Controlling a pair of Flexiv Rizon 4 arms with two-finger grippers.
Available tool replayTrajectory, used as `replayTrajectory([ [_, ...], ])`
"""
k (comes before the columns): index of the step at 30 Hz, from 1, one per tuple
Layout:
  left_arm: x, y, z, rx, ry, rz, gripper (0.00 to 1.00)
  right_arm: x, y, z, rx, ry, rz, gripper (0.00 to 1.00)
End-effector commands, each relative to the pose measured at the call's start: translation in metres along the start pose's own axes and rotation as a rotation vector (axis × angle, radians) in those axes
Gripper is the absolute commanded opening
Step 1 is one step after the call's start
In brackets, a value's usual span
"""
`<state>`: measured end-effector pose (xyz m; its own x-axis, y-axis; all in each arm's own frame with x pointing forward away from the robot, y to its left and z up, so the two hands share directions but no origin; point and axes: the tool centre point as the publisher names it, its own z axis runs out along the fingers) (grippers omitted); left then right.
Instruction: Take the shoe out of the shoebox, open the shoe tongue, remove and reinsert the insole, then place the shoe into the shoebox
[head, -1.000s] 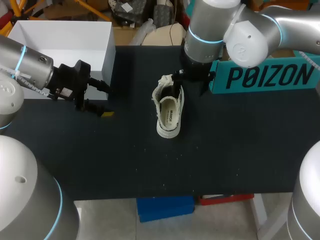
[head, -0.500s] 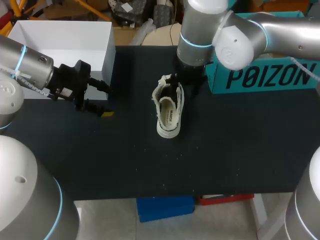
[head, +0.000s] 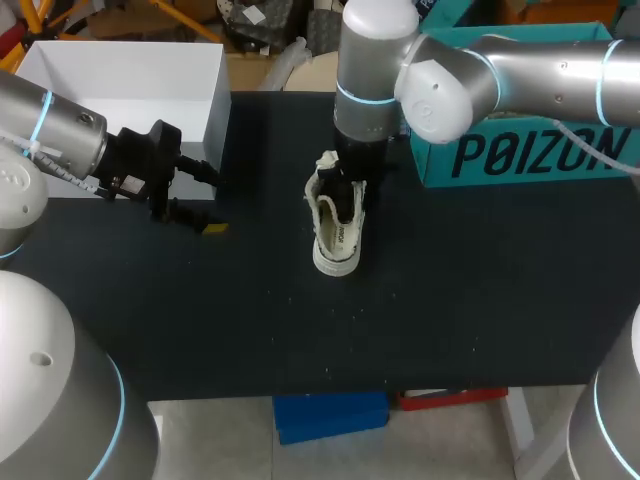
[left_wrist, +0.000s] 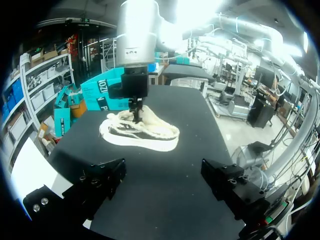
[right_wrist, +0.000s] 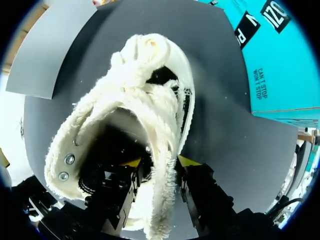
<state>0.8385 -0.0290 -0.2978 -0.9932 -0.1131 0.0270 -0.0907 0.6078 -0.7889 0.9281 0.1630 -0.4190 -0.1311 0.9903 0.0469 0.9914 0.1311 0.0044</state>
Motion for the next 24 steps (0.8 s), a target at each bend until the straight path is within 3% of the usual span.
replayTrajectory([
  [1,0.001,0.001,0.001,0.001,-0.006,0.001,1.00,0.000,-0.004,0.000,0.000,-0.027,0.017,0.35],
  [10,0.001,0.001,0.001,0.001,-0.006,0.001,1.00,-0.006,-0.015,-0.008,-0.001,-0.047,0.065,0.27],
  [11,0.001,0.001,0.001,0.001,-0.006,0.001,1.00,-0.007,-0.016,-0.008,-0.002,-0.046,0.070,0.21],
  [13,0.001,0.001,0.001,0.001,-0.006,0.001,1.00,-0.007,-0.017,-0.008,-0.007,-0.043,0.078,0.00],
  [18,0.001,0.001,0.001,0.001,-0.006,0.001,1.00,-0.007,-0.017,-0.014,-0.007,-0.035,0.082,0.00],
  [24,0.001,0.001,0.001,0.001,-0.006,0.001,1.00,-0.006,-0.020,-0.038,0.037,-0.004,0.078,0.00],
])
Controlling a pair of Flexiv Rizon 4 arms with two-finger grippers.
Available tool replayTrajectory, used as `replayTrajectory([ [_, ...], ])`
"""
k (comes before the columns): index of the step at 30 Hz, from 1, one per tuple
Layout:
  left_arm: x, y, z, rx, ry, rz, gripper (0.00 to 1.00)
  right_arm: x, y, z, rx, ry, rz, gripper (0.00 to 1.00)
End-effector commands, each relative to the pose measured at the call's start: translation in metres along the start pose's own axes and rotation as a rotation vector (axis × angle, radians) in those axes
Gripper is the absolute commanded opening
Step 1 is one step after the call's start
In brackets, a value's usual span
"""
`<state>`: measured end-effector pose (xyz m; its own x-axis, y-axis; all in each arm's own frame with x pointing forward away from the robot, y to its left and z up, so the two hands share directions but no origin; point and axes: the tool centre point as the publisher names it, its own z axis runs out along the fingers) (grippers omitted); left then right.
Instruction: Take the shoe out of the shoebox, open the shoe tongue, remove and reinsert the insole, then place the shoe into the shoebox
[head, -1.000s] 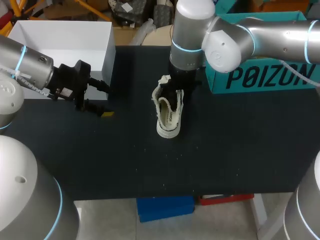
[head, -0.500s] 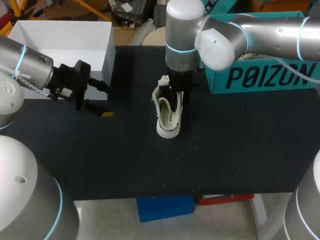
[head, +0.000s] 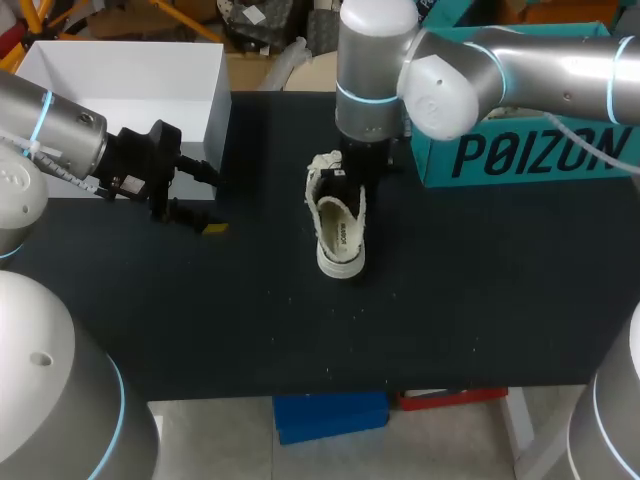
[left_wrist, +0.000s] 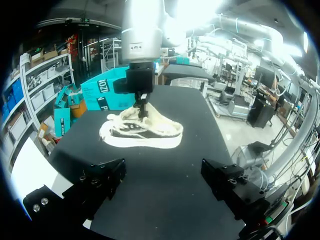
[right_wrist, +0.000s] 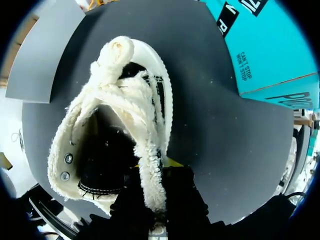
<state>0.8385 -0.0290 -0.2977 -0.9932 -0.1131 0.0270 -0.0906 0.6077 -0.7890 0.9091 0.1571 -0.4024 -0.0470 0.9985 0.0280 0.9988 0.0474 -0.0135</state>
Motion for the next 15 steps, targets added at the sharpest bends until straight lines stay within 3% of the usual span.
replayTrajectory([
  [1,0.001,0.001,0.001,0.000,-0.006,0.001,1.00,-0.004,-0.001,-0.027,0.038,0.020,-0.011,0.00],
  [7,0.001,0.001,0.001,0.000,-0.006,0.001,1.00,-0.009,-0.005,-0.084,0.076,-0.015,-0.201,0.00],
  [15,0.001,0.001,0.001,0.000,-0.006,0.001,1.00,-0.021,0.000,-0.179,0.124,-0.200,-0.912,0.00],
])
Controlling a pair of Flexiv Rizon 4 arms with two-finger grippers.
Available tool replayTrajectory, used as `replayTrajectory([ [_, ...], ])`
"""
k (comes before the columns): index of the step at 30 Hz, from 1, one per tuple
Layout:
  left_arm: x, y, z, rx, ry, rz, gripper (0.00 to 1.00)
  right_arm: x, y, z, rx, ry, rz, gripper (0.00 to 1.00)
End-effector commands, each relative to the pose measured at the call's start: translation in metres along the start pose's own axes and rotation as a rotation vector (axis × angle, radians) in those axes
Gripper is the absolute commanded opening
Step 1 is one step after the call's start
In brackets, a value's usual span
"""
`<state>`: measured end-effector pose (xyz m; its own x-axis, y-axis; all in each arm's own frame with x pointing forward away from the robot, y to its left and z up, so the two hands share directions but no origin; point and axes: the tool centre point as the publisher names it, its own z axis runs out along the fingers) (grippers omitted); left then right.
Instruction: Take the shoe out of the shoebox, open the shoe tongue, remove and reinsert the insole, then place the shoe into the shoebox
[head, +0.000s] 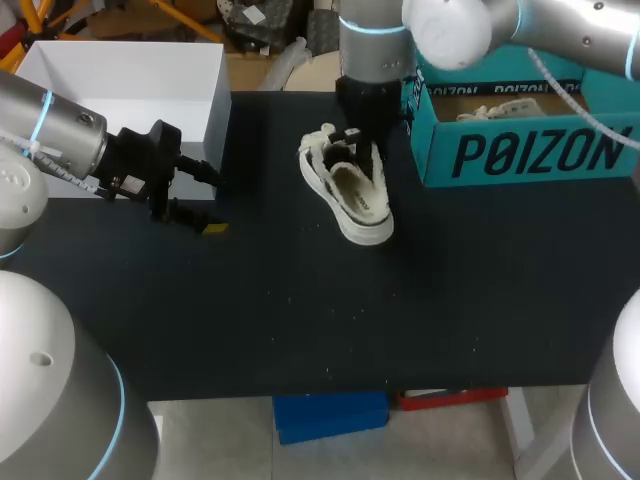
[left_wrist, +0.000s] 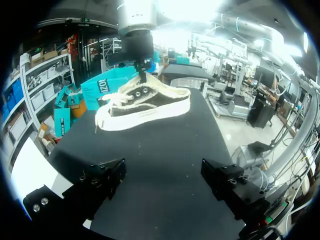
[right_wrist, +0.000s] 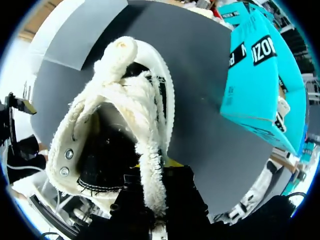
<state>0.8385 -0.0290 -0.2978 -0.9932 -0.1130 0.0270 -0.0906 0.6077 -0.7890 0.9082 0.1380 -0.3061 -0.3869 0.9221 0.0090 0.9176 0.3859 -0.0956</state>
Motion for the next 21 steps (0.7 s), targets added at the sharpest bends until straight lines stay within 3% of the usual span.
replayTrajectory([
  [1,0.001,0.001,0.001,0.000,-0.006,0.001,1.00,-0.009,-0.006,-0.092,0.054,-0.172,-0.662,0.00],
  [5,0.001,0.001,0.001,0.000,-0.006,0.001,1.00,-0.020,-0.009,-0.129,0.103,-0.265,-1.034,0.00],
  [21,0.001,0.001,0.001,0.000,-0.006,0.001,1.00,-0.020,-0.009,-0.129,0.103,-0.265,-1.034,0.00],
])
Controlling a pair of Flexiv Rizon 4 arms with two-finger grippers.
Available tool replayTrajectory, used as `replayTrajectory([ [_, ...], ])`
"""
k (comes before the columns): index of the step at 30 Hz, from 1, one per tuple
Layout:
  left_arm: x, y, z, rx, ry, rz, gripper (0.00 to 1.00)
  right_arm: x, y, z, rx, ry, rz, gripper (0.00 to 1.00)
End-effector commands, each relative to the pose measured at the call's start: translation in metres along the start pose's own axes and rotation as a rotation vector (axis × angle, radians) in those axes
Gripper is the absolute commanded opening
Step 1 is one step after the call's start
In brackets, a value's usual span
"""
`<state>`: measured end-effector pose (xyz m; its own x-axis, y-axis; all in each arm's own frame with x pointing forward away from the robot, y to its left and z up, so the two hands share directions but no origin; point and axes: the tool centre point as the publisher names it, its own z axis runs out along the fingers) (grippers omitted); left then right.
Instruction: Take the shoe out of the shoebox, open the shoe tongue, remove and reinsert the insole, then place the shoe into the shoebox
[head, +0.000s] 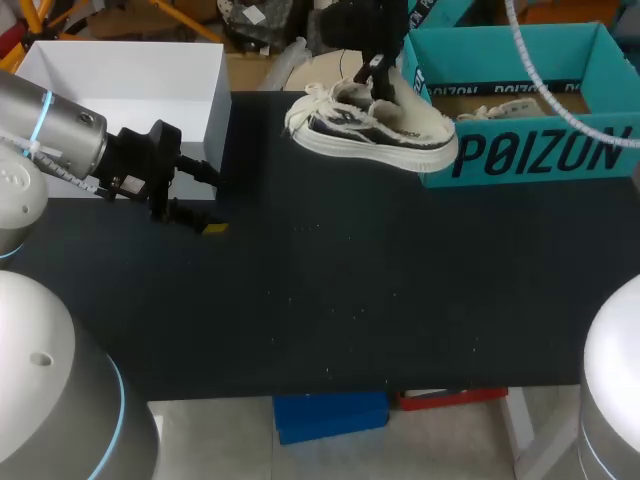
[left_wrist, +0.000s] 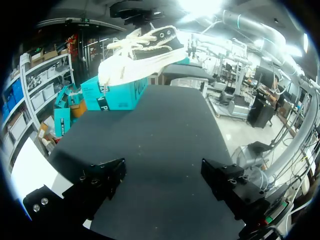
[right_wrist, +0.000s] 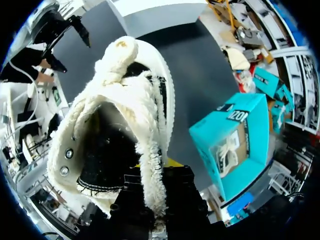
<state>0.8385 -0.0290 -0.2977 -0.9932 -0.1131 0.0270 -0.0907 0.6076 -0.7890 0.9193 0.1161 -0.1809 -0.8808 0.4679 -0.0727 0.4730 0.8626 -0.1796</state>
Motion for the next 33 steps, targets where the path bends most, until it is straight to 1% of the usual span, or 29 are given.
replayTrajectory([
  [1,0.001,0.001,0.001,0.000,-0.006,0.001,1.00,0.001,0.003,-0.004,0.041,-0.090,-0.367,0.00],
  [4,0.001,0.001,0.001,0.000,-0.006,0.001,1.00,0.001,0.003,-0.004,0.041,-0.090,-0.367,0.00],
  [5,0.001,0.001,0.001,0.000,-0.006,0.001,1.00,0.001,-0.001,-0.004,0.034,-0.089,-0.366,0.00],
  [7,0.001,0.001,0.001,0.000,-0.006,0.001,1.00,-0.011,-0.015,-0.003,0.043,-0.100,-0.351,0.00],
  [9,0.001,0.001,0.001,0.000,-0.006,0.001,1.00,-0.027,-0.029,-0.003,0.038,-0.104,-0.355,0.00],
  [12,0.001,0.001,0.001,0.000,-0.006,0.001,1.00,-0.059,-0.047,-0.006,0.044,-0.131,-0.387,0.00],
  [15,0.001,0.001,0.001,0.000,-0.006,0.001,1.00,-0.097,-0.061,-0.009,0.047,-0.160,-0.424,0.00],
  [19,0.001,0.001,0.001,0.000,-0.006,0.001,1.00,-0.148,-0.070,-0.010,0.040,-0.177,-0.478,0.00],
  [23,0.001,0.001,0.001,0.000,-0.006,0.001,1.00,-0.193,-0.080,-0.006,0.033,-0.170,-0.522,0.00],
  [28,0.001,0.001,0.001,0.000,-0.006,0.001,1.00,-0.252,-0.091,0.005,0.012,-0.145,-0.526,0.00],
  [31,0.001,0.001,0.001,0.000,-0.006,0.001,1.00,-0.288,-0.101,0.011,0.014,-0.141,-0.520,0.00],
  [33,0.001,0.001,0.001,0.000,-0.006,0.001,1.00,-0.309,-0.104,0.014,0.013,-0.143,-0.523,0.00],
])
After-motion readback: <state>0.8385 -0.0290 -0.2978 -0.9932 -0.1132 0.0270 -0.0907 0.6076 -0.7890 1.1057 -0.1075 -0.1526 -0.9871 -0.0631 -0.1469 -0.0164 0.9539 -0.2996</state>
